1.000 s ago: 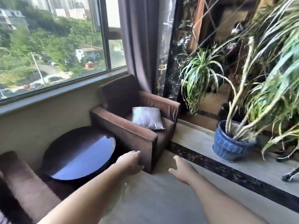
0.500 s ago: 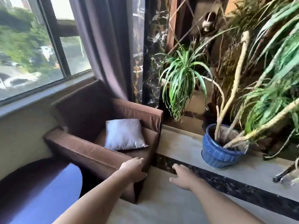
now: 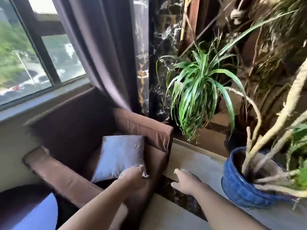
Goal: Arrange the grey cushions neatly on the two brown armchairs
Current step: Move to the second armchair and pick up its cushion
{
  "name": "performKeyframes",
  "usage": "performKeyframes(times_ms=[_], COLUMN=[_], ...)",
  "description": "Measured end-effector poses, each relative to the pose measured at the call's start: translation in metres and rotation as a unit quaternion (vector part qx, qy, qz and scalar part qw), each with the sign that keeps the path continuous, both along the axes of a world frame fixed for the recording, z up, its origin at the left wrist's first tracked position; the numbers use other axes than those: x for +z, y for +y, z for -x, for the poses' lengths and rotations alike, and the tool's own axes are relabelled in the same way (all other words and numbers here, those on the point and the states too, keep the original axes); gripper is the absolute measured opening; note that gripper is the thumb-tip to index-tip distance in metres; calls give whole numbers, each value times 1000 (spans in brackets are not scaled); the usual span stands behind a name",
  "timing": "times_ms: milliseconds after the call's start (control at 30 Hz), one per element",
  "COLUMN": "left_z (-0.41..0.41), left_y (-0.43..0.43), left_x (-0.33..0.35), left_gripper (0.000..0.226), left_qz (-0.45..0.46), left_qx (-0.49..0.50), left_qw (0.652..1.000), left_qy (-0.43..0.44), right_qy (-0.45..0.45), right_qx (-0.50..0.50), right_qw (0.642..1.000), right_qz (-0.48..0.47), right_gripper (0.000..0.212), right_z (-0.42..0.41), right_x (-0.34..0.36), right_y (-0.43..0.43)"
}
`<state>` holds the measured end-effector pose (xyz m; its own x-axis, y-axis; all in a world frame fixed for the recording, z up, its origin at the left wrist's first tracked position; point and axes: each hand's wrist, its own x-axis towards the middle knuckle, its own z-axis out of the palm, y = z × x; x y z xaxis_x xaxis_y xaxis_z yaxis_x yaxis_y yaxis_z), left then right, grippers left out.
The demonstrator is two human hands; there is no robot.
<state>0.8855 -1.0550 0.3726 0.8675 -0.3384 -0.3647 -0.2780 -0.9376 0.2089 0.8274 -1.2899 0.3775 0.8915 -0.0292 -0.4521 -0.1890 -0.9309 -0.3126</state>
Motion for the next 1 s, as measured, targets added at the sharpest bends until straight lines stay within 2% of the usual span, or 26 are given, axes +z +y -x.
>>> performKeyframes(times_ms=[233, 567, 767, 833, 1000], left_z=[-71, -174, -228, -242, -281], left_y=[-22, 36, 68, 83, 114], left_x=[-6, -51, -81, -94, -133], left_gripper=[59, 50, 42, 46, 56], left_qz=[21, 13, 45, 73, 186], left_qx=[103, 247, 325, 381, 549], left_qw=[994, 968, 940, 916, 812], left_qy=[31, 37, 91, 99, 70], right_qy=[-11, 16, 47, 57, 52], right_qx=[128, 309, 389, 401, 431], right_qw=[992, 950, 917, 911, 900], right_qz=[20, 43, 78, 72, 29], right_gripper=[54, 62, 51, 50, 64], right_z=[-141, -319, -416, -448, -521], right_x=[-6, -31, -55, -65, -108], right_y=[-25, 52, 86, 103, 149])
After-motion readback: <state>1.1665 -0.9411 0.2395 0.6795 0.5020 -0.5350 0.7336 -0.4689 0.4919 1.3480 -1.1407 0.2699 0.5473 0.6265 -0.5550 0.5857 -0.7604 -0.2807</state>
